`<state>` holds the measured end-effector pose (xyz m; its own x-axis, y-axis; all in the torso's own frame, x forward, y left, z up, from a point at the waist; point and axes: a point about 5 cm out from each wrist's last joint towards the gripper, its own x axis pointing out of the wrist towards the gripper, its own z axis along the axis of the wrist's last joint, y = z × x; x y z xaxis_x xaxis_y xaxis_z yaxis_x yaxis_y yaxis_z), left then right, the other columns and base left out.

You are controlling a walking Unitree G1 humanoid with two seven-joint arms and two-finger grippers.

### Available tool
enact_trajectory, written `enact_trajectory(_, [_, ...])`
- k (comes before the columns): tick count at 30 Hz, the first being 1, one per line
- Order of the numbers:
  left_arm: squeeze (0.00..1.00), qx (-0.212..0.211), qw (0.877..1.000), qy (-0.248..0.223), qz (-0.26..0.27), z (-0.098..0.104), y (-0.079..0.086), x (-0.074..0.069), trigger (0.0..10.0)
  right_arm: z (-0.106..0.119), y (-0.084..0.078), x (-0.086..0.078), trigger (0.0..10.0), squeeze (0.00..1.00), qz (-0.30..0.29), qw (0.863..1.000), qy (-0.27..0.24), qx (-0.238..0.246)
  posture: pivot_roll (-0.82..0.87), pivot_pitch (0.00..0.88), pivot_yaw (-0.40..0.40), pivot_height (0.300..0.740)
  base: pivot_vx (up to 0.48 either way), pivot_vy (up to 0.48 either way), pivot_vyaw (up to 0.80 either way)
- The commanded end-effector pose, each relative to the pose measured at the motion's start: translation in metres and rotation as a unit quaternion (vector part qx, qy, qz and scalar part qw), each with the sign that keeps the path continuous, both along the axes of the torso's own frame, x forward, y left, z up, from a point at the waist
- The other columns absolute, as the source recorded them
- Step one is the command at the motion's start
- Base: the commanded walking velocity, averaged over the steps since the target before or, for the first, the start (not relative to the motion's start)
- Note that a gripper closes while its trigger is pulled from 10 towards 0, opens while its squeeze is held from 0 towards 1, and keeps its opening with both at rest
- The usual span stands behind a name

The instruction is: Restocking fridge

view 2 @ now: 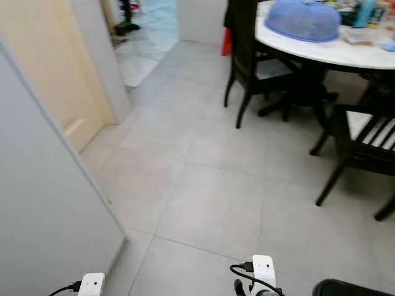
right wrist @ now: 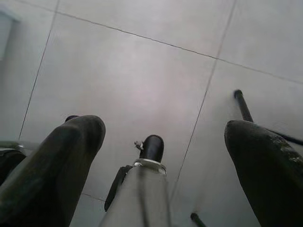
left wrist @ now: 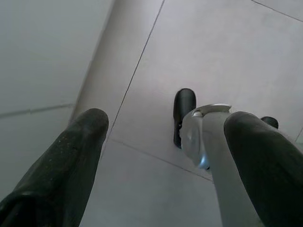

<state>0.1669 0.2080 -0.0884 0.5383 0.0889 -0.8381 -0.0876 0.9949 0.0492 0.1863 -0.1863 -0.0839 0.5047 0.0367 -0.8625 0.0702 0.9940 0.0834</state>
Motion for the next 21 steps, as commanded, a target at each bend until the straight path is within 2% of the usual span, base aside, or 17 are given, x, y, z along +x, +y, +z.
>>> enact_trajectory(1, [0.00, 0.004, 1.000, 0.011, 0.004, -0.0014, 0.0013, -0.0029, 10.0, 0.0008, 0.0000, 0.0014, 10.0, 0.00, 0.008, 1.000, -0.005, 0.000, -0.05, 0.000, 0.004, 0.740, 0.000, 0.000, 0.80])
enact_trajectory(16, [0.00, 0.006, 1.000, 0.010, 0.009, -0.0011, 0.0016, -0.0023, 10.0, 0.0015, -0.0001, 0.0027, 10.0, 0.00, 0.012, 1.000, -0.008, 0.001, -0.04, 0.000, -0.001, 0.740, 0.000, 0.000, 0.80])
enact_trajectory(17, [0.00, 0.002, 0.999, 0.006, 0.038, -0.0008, 0.0013, -0.0012, 10.0, 0.0032, -0.0009, 0.0056, 10.0, 0.00, 0.024, 1.000, -0.010, -0.003, -0.03, 0.000, -0.006, 0.740, 0.000, 0.000, 0.80])
enact_trajectory(21, [0.00, 0.002, 0.999, 0.005, 0.048, -0.0001, 0.0024, 0.0002, 10.0, 0.0057, 0.0010, 0.0101, 10.0, 0.00, 0.089, 0.996, -0.011, -0.017, -0.02, 0.000, -0.006, 0.740, 0.000, 0.000, 0.80])
